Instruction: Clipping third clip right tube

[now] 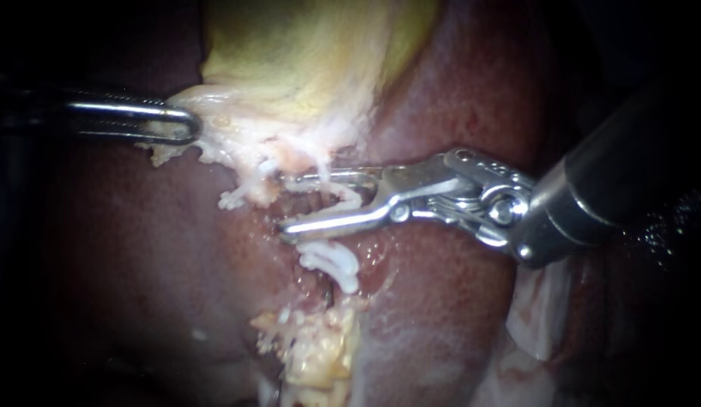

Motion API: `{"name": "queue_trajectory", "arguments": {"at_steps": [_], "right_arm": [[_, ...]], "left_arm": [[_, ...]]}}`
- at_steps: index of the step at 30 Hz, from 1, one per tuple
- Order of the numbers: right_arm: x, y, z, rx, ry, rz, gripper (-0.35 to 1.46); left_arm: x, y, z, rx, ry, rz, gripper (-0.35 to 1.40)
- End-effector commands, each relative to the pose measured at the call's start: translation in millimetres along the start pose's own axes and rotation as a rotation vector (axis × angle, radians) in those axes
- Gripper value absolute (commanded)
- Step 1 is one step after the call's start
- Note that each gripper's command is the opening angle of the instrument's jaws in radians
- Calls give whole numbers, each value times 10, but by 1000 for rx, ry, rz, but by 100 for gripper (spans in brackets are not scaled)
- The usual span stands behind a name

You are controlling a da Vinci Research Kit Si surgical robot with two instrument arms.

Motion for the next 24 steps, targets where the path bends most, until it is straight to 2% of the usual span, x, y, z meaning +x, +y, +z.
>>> {"name": "queue_trajectory", "arguments": {"at_steps": [1,9,13,16,23,24], "right_arm": [[2,-2,1,22,0,7,45],[8,-7,2,38,11,28,42],[9,-6,2,37,11,63,35],[9,-6,2,32,14,69,25],[9,-4,1,6,27,92,-11],[8,-4,1,3,28,92,-22]], "left_arm": [[0,0,0,0,0,0,-35],[0,0,0,0,0,0,-35],[0,0,0,0,0,0,-35],[0,0,0,0,0,0,-35],[0,0,1,0,0,0,-35],[0,0,1,0,0,0,-35]]}}
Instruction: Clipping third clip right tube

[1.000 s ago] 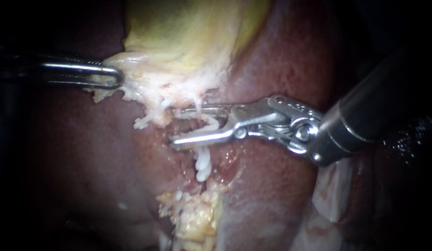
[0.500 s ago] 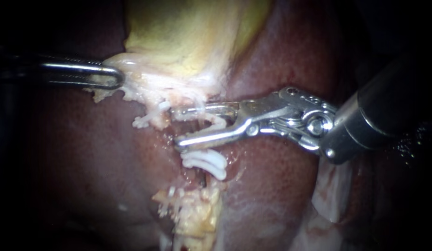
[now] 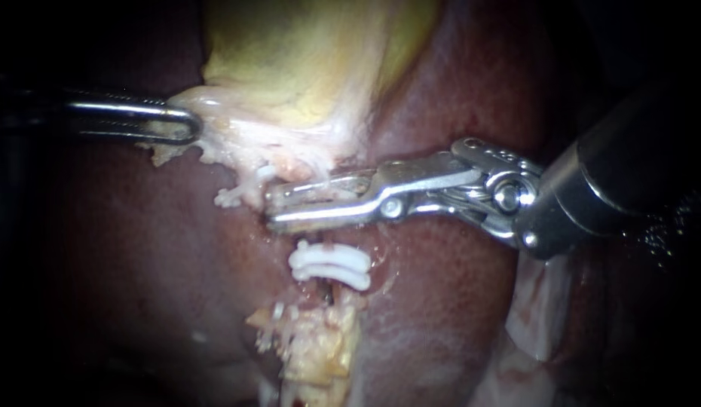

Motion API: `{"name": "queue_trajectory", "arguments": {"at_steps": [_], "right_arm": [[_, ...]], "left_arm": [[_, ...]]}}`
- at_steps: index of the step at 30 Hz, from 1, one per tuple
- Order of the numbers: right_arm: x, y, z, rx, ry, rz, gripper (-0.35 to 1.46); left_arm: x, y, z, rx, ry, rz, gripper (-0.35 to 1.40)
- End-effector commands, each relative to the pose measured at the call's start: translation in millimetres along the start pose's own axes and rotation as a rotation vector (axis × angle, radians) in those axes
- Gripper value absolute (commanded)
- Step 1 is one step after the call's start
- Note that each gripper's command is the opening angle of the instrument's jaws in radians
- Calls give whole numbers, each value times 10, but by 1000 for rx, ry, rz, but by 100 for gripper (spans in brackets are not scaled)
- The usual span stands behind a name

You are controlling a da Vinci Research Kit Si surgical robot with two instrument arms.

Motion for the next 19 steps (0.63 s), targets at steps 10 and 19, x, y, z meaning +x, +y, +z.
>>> {"name": "queue_trajectory", "arguments": {"at_steps": [10,19], "right_arm": [[-9,9,-2,-28,15,51,-35],[-15,12,0,-30,15,88,-24]], "left_arm": [[0,0,0,0,0,0,-35],[0,-1,1,0,0,0,-35]]}}
